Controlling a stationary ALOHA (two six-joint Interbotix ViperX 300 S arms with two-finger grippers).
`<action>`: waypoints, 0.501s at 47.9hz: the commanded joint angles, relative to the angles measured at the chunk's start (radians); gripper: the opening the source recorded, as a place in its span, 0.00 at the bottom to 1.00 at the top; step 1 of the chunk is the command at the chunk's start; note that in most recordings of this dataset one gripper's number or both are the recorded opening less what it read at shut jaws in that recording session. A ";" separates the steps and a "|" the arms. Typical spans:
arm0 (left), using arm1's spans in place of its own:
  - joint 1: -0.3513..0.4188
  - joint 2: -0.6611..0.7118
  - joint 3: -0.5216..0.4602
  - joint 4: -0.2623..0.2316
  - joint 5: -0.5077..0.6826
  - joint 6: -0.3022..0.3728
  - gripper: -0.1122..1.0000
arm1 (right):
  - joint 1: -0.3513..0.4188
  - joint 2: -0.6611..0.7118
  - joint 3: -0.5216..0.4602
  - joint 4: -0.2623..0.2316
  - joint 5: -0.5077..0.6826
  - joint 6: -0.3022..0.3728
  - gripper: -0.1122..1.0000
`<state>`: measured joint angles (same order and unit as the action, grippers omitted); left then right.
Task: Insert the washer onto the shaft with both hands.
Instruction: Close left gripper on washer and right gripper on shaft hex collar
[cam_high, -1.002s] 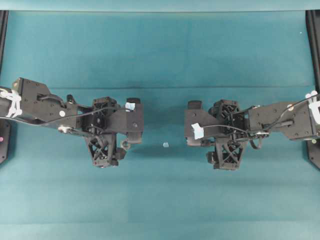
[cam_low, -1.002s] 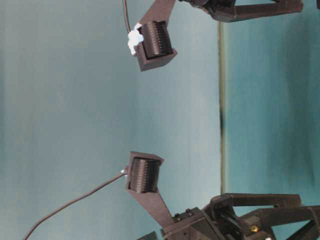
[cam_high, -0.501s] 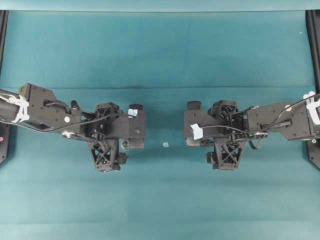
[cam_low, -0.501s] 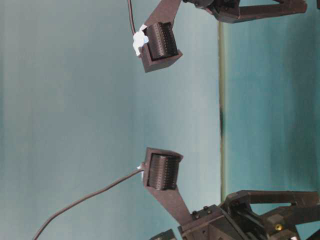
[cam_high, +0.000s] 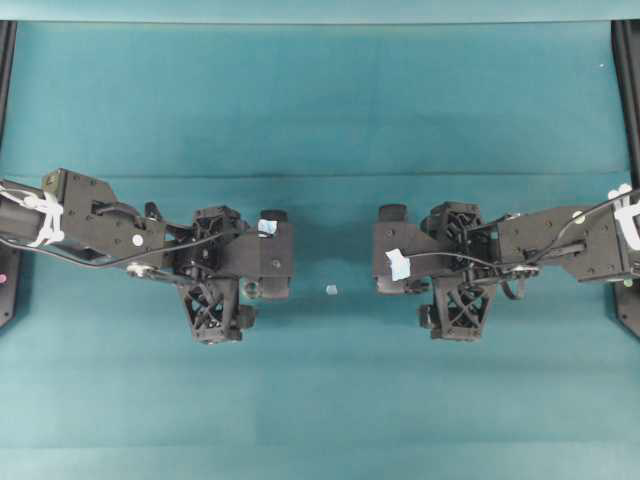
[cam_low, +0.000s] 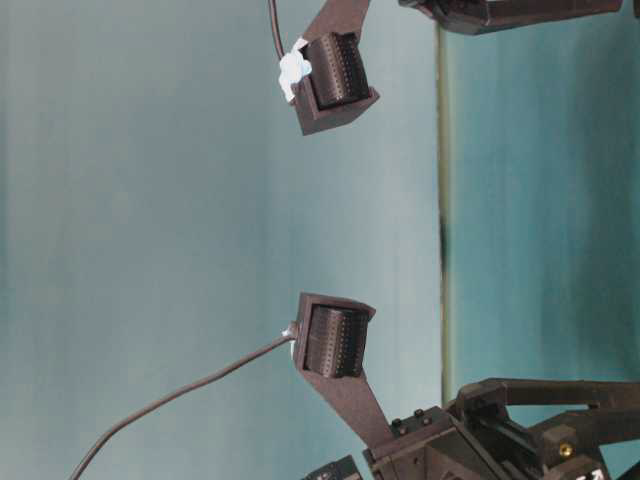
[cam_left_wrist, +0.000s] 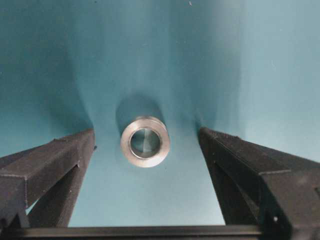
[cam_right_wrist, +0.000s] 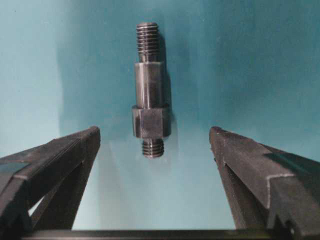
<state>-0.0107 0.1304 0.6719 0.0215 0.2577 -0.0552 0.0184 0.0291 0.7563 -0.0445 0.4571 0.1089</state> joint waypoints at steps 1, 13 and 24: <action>0.002 0.002 -0.005 0.005 -0.009 0.002 0.96 | 0.002 -0.005 -0.003 0.000 -0.015 -0.005 0.92; 0.005 0.005 -0.005 0.005 -0.009 0.002 0.96 | 0.000 0.014 -0.008 -0.002 -0.023 -0.005 0.92; 0.005 0.014 -0.003 0.005 -0.009 0.003 0.96 | -0.005 0.028 -0.008 -0.002 -0.044 -0.005 0.92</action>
<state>-0.0092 0.1350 0.6719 0.0215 0.2546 -0.0537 0.0184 0.0552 0.7563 -0.0430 0.4234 0.1074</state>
